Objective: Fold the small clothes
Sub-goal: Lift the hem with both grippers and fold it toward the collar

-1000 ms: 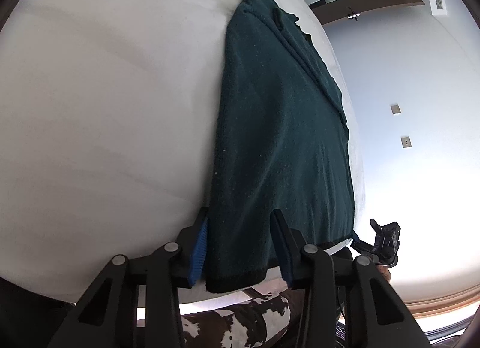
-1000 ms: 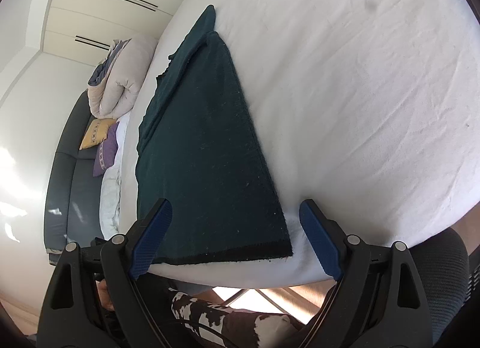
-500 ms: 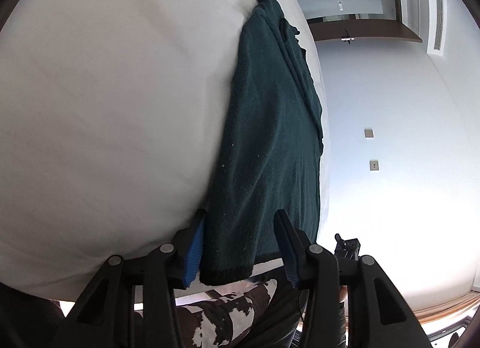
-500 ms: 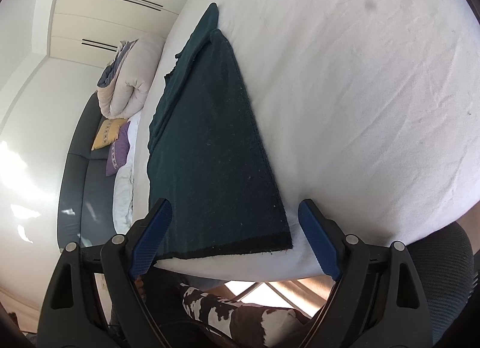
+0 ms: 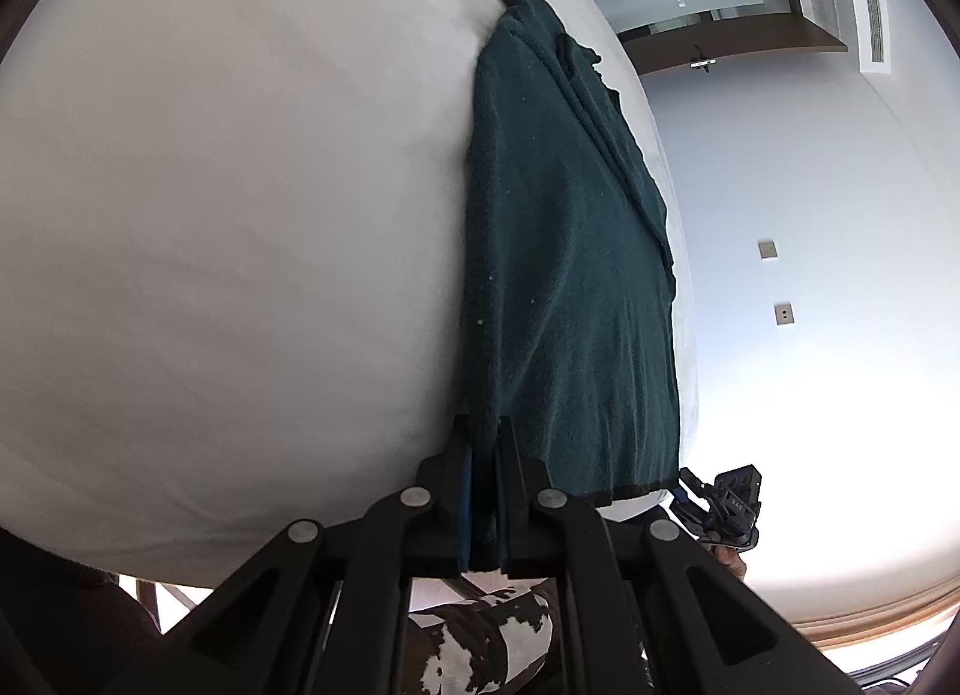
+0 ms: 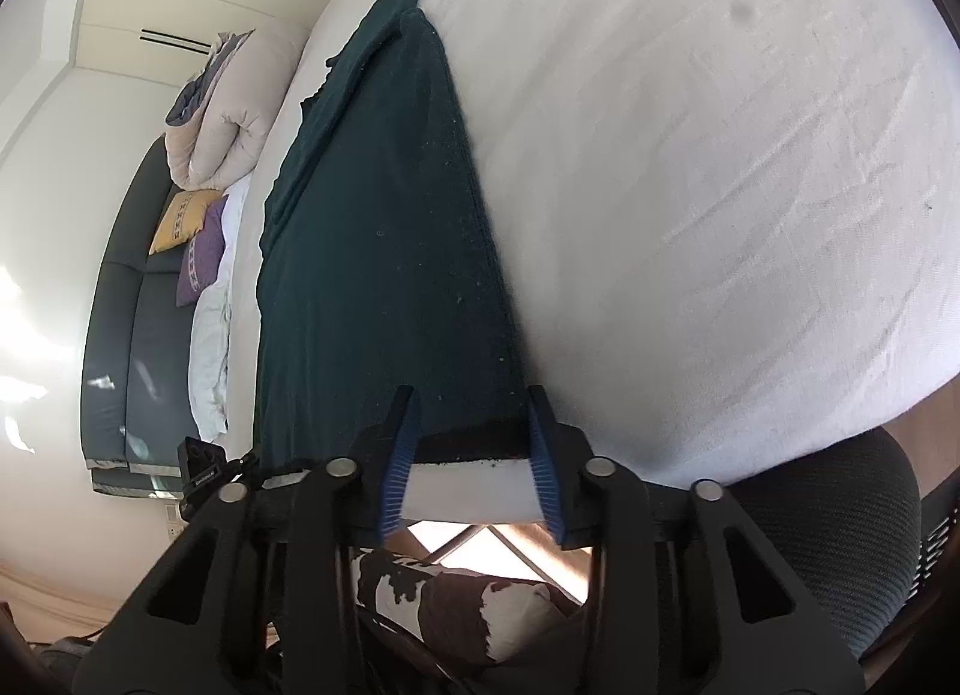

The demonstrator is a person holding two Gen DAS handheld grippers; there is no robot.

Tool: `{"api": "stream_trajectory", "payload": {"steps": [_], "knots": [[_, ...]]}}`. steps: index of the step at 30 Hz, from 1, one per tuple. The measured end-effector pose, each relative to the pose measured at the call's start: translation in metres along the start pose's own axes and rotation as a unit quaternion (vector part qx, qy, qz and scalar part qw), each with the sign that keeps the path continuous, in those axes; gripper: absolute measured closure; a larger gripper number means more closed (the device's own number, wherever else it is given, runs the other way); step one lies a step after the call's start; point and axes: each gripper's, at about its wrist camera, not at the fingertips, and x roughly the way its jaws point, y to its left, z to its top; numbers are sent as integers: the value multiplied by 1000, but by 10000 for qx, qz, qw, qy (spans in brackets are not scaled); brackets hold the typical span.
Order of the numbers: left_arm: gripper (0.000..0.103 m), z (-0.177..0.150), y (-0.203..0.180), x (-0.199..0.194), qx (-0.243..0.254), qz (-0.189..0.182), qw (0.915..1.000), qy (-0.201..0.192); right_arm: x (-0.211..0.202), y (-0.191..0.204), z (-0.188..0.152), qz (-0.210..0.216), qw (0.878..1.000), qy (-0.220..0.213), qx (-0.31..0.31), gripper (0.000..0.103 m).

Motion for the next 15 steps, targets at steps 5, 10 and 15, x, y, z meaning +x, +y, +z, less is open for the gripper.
{"api": "stream_trajectory", "payload": {"steps": [5,10,15], "knots": [[97,0,-7,-7,56,-60,9999,-114,0,-4,0,97,9999,-115,70,93],[98,1,-22,-18,138,-343,9989,-287,-13,2,3,374,9985,-403,42,95],[98,11,-42,-32,183,-793,9951,-563,-28,21,13,787,9945,-695,-26,96]]}}
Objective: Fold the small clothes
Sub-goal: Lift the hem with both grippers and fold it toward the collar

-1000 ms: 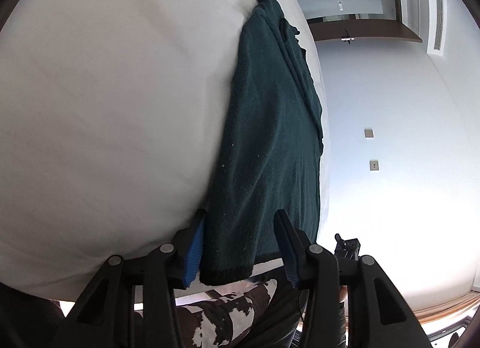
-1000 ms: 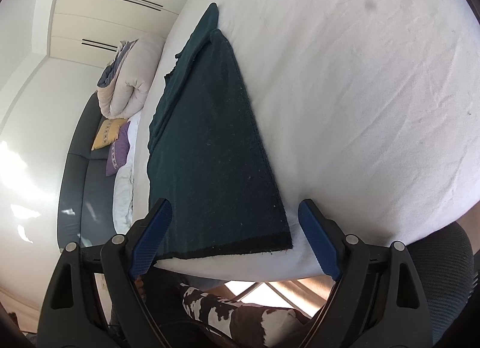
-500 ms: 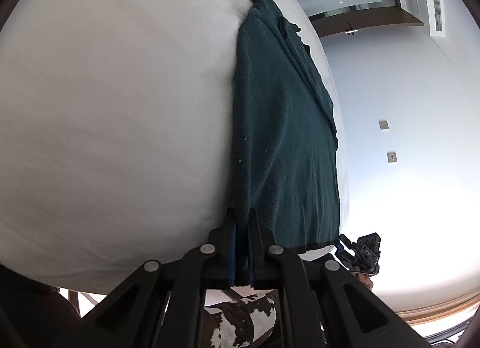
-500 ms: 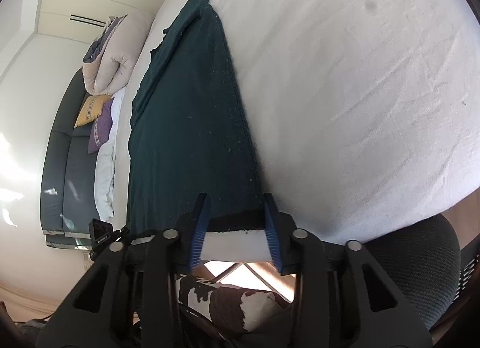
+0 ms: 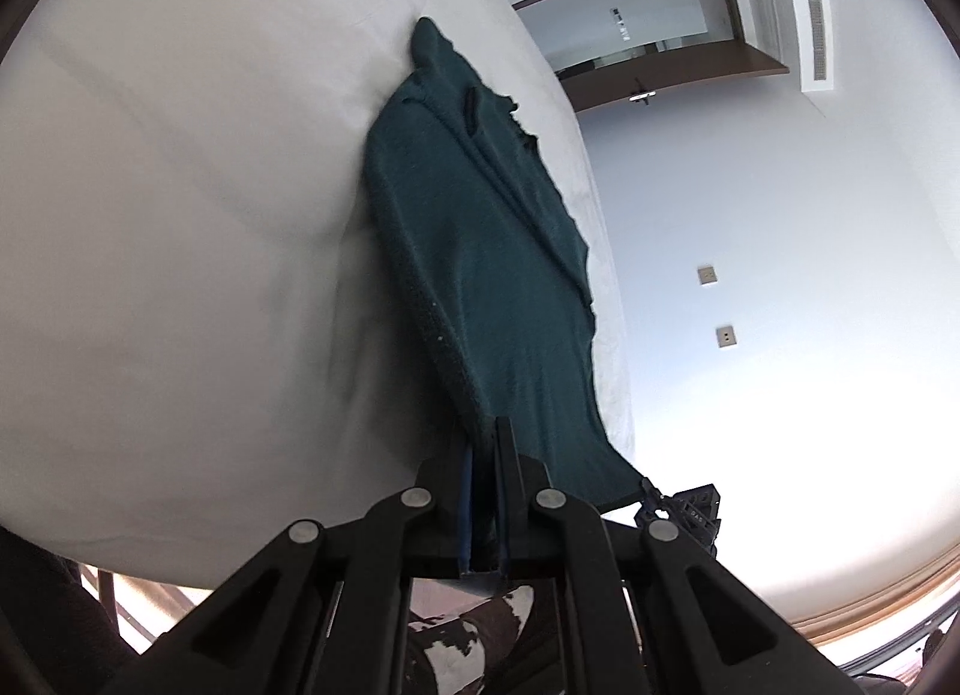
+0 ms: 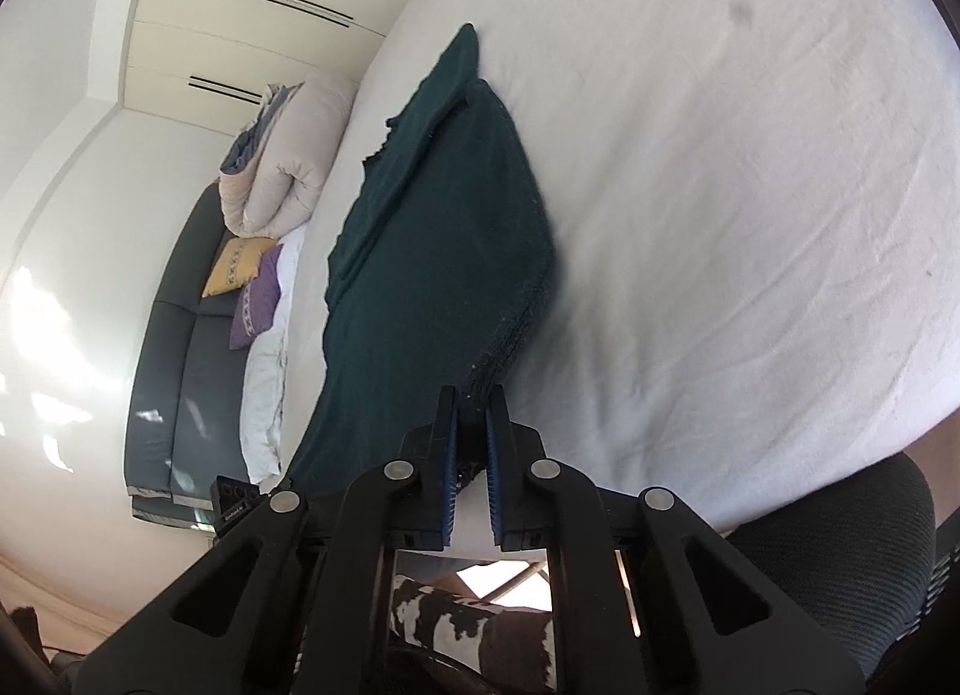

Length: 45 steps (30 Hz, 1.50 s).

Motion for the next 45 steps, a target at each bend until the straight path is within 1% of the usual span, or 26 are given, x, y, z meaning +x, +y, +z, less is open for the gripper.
{"api": "stream_trajectory", "payload": {"steps": [5,10,14,19,22,24,25,26,31,35,38,40,41,42,43,44,45], "knots": [[98,23,-25,-4,35,-372,9988,-304,-2,22,22,367,9990,-267,63,96],[98,58,-35,2,-70,-557,9968,-563,7,41,62,538,9972,-505,143,96],[98,90,-35,13,-174,-607,9953,-729,21,59,104,504,9965,-653,113,96],[98,138,-25,35,-547,-696,9923,-867,49,75,158,377,9961,-784,118,96],[98,171,-23,52,-610,-632,9919,-919,70,86,192,260,9963,-813,30,96],[98,194,-25,65,-544,-543,9928,-924,82,92,213,201,9961,-861,-21,96],[98,204,-26,71,-505,-505,9932,-921,92,96,230,152,9959,-888,-42,96],[98,215,-27,78,-471,-469,9936,-908,97,98,237,115,9959,-900,-56,96],[98,269,-24,113,-445,-267,9941,-951,148,109,297,-189,9958,-880,-163,96],[98,299,-6,137,-576,-92,9932,-1007,190,105,337,-421,9949,-905,-129,96],[98,319,18,159,-832,71,9914,-1005,219,91,358,-601,9938,-936,32,95],[96,329,39,175,-1119,131,9890,-953,238,78,376,-711,9926,-968,196,94],[96,331,47,180,-1239,204,9873,-977,246,72,381,-767,9917,-978,321,92],[89,332,54,184,-1314,225,9859,-1007,252,68,386,-839,9904,-1034,382,78],[80,332,57,185,-1331,138,9858,-1015,255,65,389,-908,9887,-1133,379,40],[74,330,59,184,-1318,10,9858,-1037,257,64,389,-924,9878,-1200,368,24],[63,328,58,183,-1268,-41,9862,-1067,256,62,389,-865,9867,-1329,357,15]]}}
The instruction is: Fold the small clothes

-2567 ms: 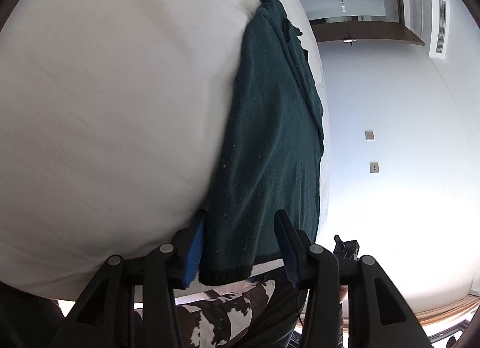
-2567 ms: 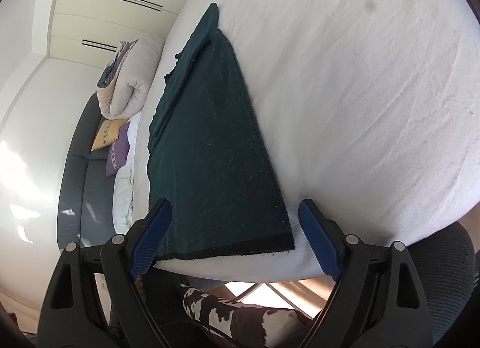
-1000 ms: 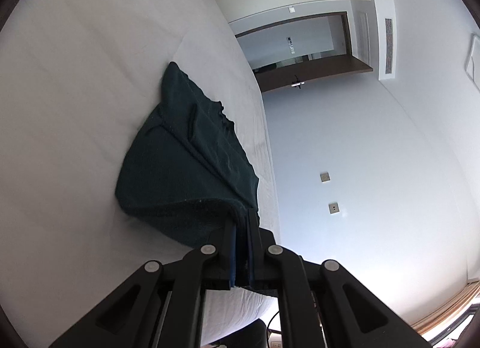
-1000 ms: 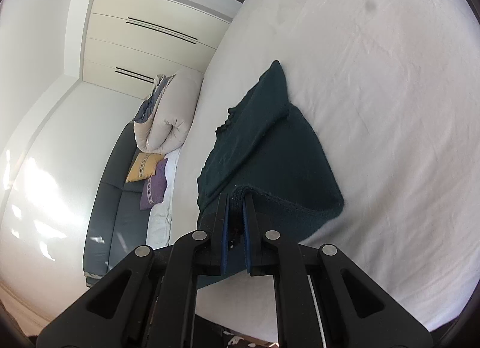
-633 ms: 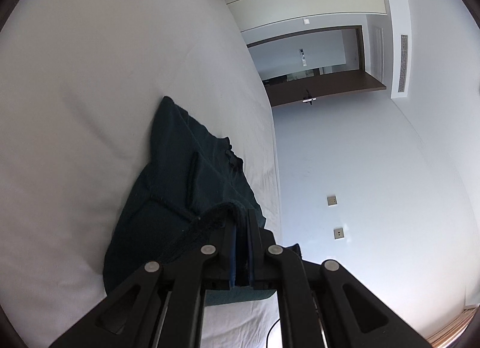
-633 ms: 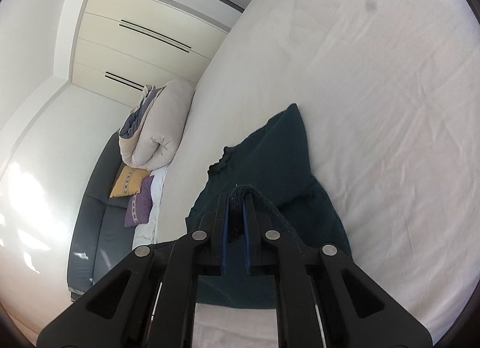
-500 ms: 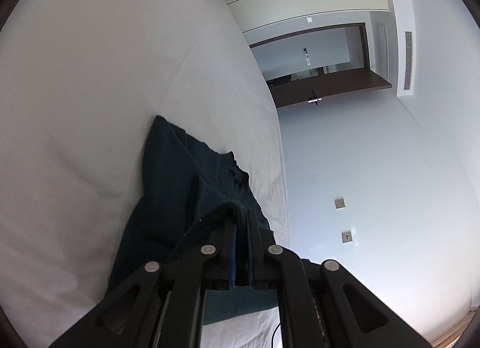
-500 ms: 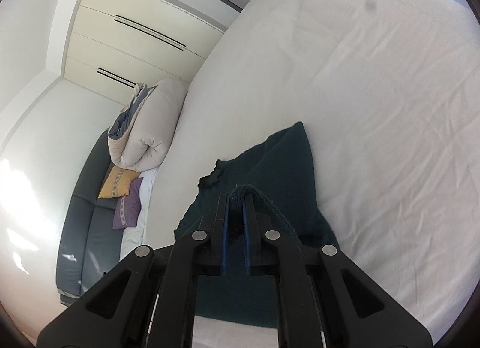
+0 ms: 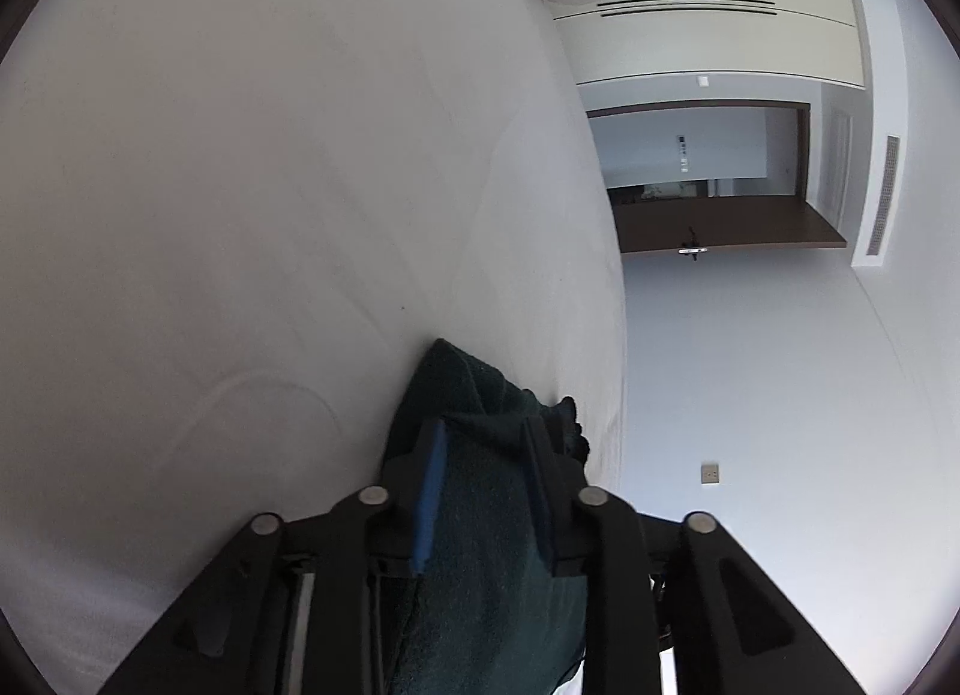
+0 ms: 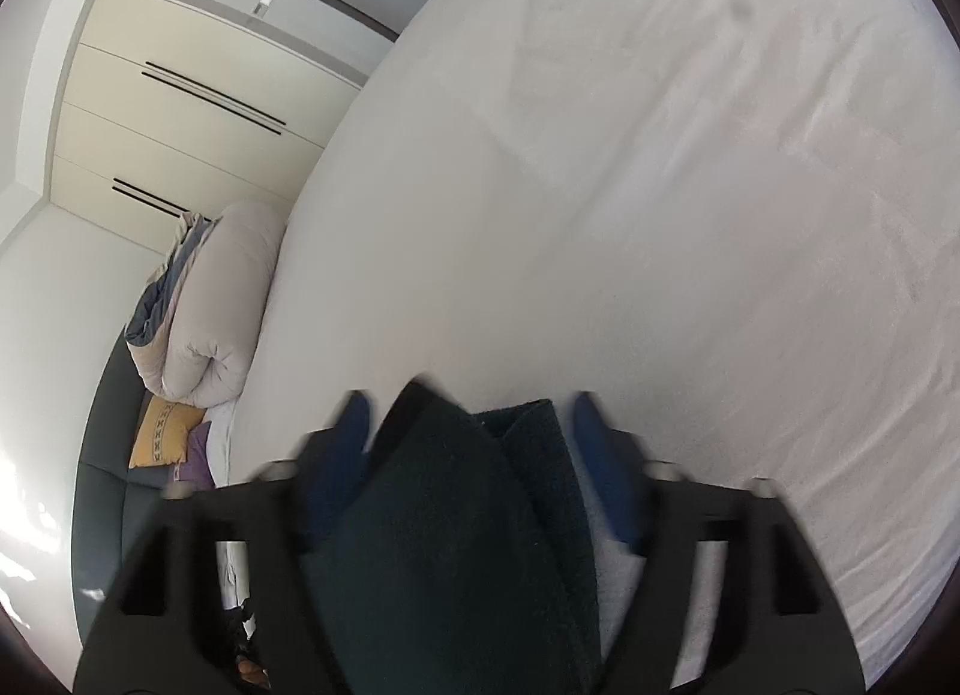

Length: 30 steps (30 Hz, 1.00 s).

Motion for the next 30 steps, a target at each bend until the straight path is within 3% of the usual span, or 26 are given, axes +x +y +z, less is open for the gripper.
{"api": "stream_trajectory", "payload": {"steps": [1,4,11,14,16,19,23,25,27,30], "knots": [[54,-2,-1,-3,58,31,10000,-39,-2,-2,0,69,9999,-141,-27,15],[35,-8,-11,-16,248,128,9994,-210,-2,-9,-5,-49,9999,5,-158,15],[35,-66,-28,-44,1260,732,9891,-226,-23,10,-49,-322,9936,116,-1072,16],[35,-92,-17,-44,1482,1064,9832,-75,-30,18,-80,-783,9816,211,-1728,18],[43,-107,-12,-41,1664,1261,9779,40,-34,16,-98,-1061,9725,311,-2051,32],[52,-127,-17,-43,2080,1530,9660,85,-41,10,-119,-1230,9683,429,-2131,52],[62,-146,-20,-42,2519,1876,9494,71,-56,-1,-145,-1373,9664,462,-2125,66],[77,-145,-15,-43,2488,1962,9485,12,-58,-6,-151,-1398,9664,478,-2103,72],[83,-142,-10,-45,2360,1931,9524,-17,-60,-7,-156,-1403,9668,423,-2094,82],[88,-146,-13,-46,2520,2010,9466,-22,-64,-9,-160,-1395,9682,363,-2047,87]]}}
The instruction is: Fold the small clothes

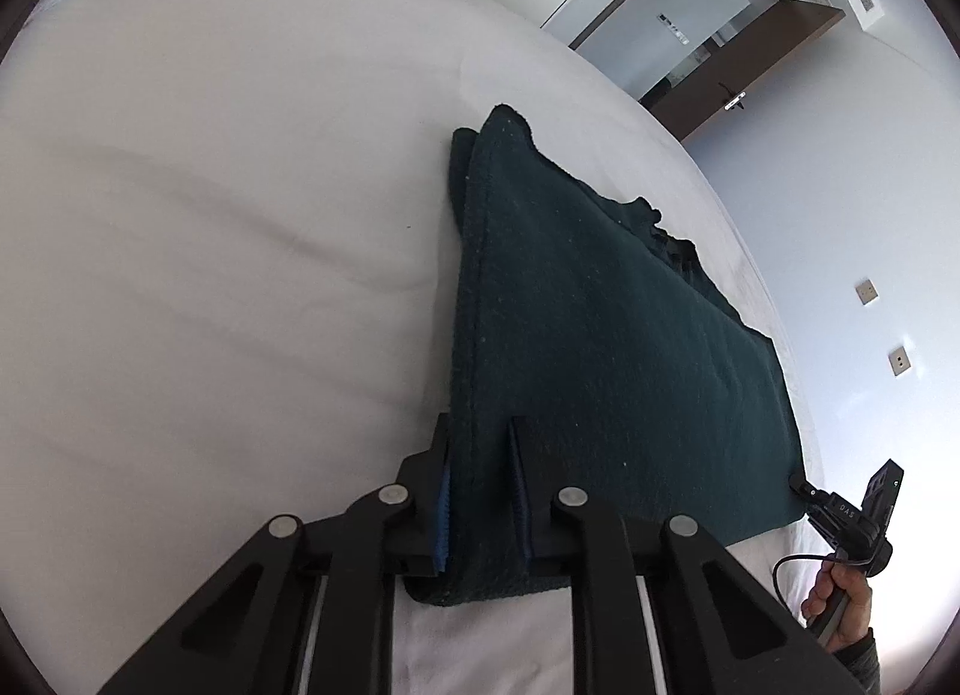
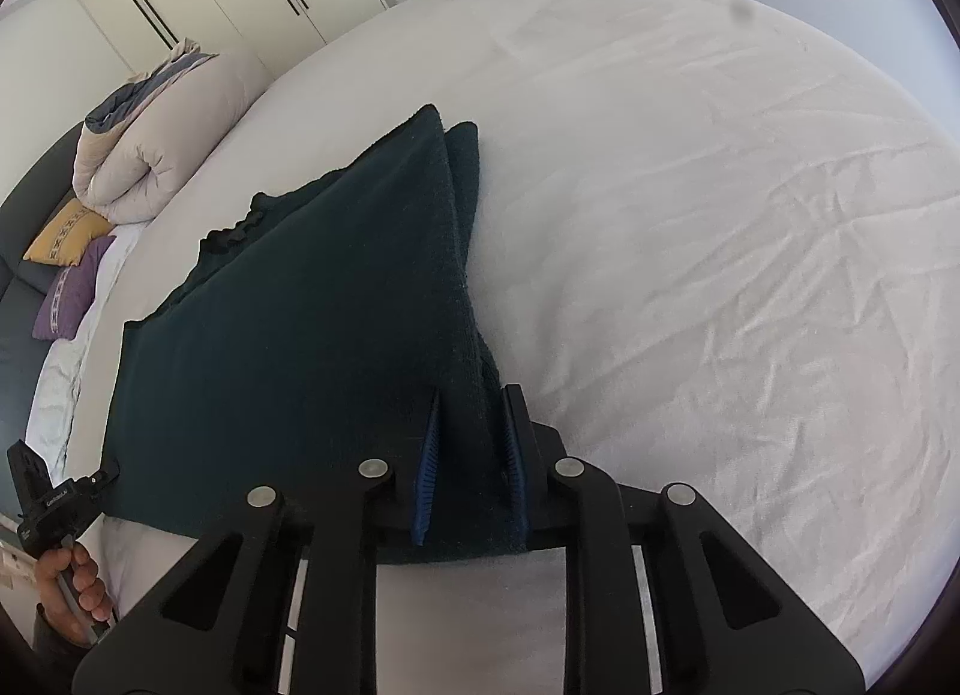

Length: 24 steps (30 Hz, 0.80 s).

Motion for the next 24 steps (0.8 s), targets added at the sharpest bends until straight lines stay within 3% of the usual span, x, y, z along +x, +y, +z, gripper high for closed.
{"api": "stream_trajectory", "payload": {"steps": [6,24], "knots": [[90,-2,-5,-3,71,102,9999,-23,-12,-15,-1,-1,9999,-78,104,93],[91,-1,-5,-9,244,159,9996,-18,-37,-28,-17,47,9996,-164,235,98]]}}
